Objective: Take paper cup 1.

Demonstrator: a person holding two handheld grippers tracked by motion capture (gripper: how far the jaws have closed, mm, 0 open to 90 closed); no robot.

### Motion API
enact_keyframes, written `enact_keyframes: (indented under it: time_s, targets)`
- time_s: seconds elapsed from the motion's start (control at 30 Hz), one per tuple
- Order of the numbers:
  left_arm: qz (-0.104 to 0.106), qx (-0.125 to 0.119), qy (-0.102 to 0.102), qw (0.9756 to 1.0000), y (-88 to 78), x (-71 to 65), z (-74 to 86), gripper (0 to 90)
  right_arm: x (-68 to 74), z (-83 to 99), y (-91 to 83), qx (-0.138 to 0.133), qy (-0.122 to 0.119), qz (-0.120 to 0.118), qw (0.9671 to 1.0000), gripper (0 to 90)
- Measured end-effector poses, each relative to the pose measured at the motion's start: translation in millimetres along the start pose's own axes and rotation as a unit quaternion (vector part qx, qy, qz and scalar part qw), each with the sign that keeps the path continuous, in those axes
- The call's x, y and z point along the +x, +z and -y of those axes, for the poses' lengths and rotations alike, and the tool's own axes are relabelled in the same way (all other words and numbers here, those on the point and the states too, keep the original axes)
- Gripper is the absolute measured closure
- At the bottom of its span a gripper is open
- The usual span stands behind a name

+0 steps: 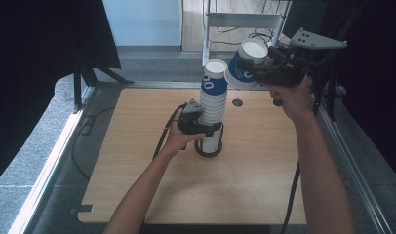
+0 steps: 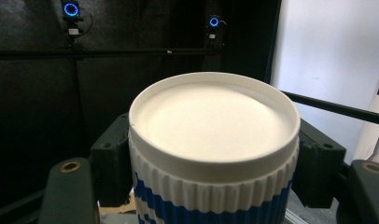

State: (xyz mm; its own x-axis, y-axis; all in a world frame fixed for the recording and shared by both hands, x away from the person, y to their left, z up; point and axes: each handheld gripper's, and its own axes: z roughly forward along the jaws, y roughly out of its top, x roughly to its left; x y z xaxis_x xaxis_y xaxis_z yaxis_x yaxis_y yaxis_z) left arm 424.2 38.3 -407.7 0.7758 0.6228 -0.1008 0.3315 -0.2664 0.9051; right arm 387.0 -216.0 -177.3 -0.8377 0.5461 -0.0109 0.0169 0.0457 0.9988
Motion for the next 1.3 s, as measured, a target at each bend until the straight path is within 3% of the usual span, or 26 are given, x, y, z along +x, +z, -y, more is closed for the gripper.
enact_keyframes:
  time_s: [0.27,0.5,0.93,1.3]
  targets:
    - [0.002,0.003,-0.001,1.0000,-0.9,0.4,-0.3,12.1,5.2,24.4,-26.2,0.003,0.001,-0.008,1.0000,28.0]
    - [0.001,0.004,-0.003,1.0000,-1.2,0.0,-0.5,11.9,10.9,53.2,-36.7,0.005,0.006,-0.018,0.9998,28.0]
    - [-0.005,0.000,-0.005,1.0000,-2.1,-1.4,-0.1,11.7,8.6,102.8,-37.7,0.019,0.030,-0.022,0.9991,28.0]
    - [-0.006,-0.002,-0.002,1.0000,-6.2,-2.3,0.7,6.2,19.6,141.8,-32.4,0.030,0.043,-0.040,0.9978,27.9]
